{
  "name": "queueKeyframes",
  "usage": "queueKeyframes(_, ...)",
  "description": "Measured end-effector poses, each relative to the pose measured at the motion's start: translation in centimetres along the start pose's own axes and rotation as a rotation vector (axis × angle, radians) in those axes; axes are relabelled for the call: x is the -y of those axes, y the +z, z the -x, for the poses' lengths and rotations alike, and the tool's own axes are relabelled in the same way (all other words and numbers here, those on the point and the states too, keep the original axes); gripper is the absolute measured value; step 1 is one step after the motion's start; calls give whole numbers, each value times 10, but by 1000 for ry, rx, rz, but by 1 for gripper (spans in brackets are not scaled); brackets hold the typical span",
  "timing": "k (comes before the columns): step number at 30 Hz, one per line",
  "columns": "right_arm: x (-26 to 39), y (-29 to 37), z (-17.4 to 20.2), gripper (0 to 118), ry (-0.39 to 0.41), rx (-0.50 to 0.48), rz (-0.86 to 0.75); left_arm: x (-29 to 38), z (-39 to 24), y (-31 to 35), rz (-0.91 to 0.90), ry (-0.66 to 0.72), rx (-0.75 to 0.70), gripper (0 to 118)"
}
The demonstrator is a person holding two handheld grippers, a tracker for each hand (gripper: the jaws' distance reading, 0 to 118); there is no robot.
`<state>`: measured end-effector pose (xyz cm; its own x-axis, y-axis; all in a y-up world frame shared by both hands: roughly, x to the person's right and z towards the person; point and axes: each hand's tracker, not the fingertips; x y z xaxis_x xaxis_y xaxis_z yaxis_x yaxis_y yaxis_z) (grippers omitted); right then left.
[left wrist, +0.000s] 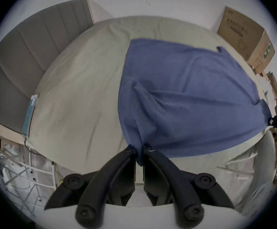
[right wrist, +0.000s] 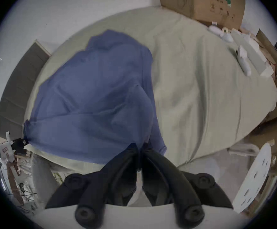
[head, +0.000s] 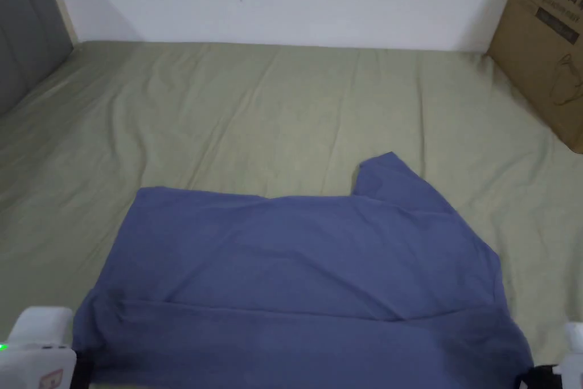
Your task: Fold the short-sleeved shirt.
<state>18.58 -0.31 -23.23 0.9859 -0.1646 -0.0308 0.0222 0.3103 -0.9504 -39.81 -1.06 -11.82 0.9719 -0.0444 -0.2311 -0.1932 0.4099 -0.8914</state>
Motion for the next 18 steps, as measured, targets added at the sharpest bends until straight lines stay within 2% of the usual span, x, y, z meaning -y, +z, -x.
queueKeyframes(2, 3, -8, 1, 5, -16, -15, -15, 3, -3, -5, -23, -3, 3, 7)
queueKeyframes(3, 0, -5, 2, 18, -32, -7, -15, 0, -4, -2, -32, -8, -7, 16)
queueKeyframes(4, -4, 1, 5, 34, -34, 2, -18, -4, -4, 1, -18, -4, -27, 38)
queueKeyframes(5, -6, 6, 7, 53, -23, 11, -51, -7, -2, 5, -29, -4, -63, 67)
queueKeyframes(6, -11, 15, 10, 68, -4, 20, -76, -11, 0, 11, -49, -1, -61, 95)
queueKeyframes(7, -18, 24, 14, 68, 11, 40, -101, -17, 2, 21, -75, 11, -60, 100)
queueKeyframes(11, -49, 48, 30, 68, 61, 15, -193, -45, -5, 48, -179, 62, -5, 97)
queueKeyframes(12, -58, 50, 36, 65, 80, -5, -220, -53, -9, 53, -203, 72, 18, 85)
queueKeyframes(13, -65, 50, 41, 58, 91, -11, -233, -59, -13, 54, -228, 80, 51, 65)
queueKeyframes(14, -71, 49, 48, 36, 97, 1, -238, -66, -17, 50, -237, 77, 74, 36)
queueKeyframes(15, -76, 45, 55, 0, 123, 10, -265, -72, -23, 43, -231, 75, 87, 1)
queueKeyframes(16, -80, 38, 60, 0, 127, 22, -275, -73, -32, 40, -213, 71, 64, 0)
queueKeyframes(18, -83, 17, 61, 0, 74, 9, -240, -77, -45, 23, -167, 16, 90, 0)
